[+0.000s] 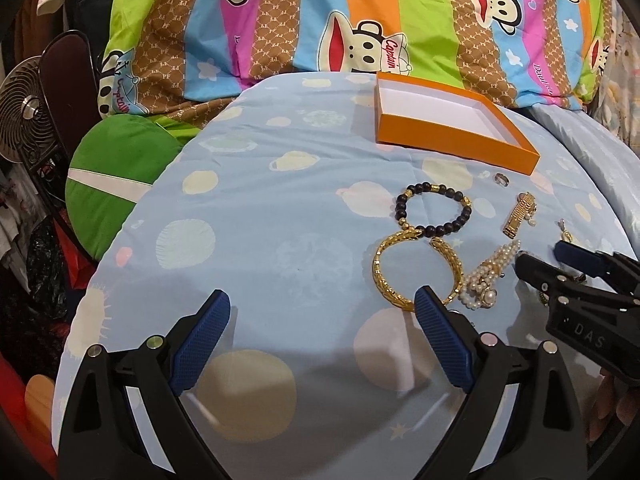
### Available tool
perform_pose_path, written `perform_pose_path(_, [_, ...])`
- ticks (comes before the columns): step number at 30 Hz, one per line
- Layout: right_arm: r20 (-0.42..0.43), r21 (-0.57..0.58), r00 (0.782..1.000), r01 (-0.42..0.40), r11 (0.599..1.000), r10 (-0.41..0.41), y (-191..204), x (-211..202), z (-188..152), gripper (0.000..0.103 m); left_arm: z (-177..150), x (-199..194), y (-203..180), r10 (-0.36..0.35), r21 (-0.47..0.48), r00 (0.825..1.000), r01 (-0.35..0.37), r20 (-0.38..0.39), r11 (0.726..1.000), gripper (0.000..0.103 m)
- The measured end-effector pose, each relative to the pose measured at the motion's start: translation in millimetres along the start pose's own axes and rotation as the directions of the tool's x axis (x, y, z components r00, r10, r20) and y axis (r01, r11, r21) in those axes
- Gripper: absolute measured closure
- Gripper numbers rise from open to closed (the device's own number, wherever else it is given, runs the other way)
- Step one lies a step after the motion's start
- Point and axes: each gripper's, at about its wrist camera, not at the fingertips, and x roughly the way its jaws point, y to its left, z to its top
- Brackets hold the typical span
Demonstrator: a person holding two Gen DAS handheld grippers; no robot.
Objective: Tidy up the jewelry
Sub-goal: 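Reach the right tool to the silver watch and close on it, then lift the silver watch with the right tool while the left tool grasps the pearl hairpin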
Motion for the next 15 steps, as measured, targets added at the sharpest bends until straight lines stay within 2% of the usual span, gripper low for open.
perform_pose_path(3, [0.001,-0.013,1.0,-0.004,1.0,0.004,3,1,1,0.06,0,1,-1,-0.013,0.006,1.0,0.013,-0.004,1.0,0.012])
perform_pose_path(5, [0.0,-0.016,1.0,-0.006,1.0,0.006,3,1,1,0.076,0,1,-2,-0.019,0.013,1.0,0.019,-0.004,1.0,0.012])
perform_pose_path(15, [-0.005,0.094,1.0,-0.001,0.996,0.002,-20,-3,0,0.079,1,4,-3,-0.036,0.021,0.999,0.036,-0.016,0.999,0.012])
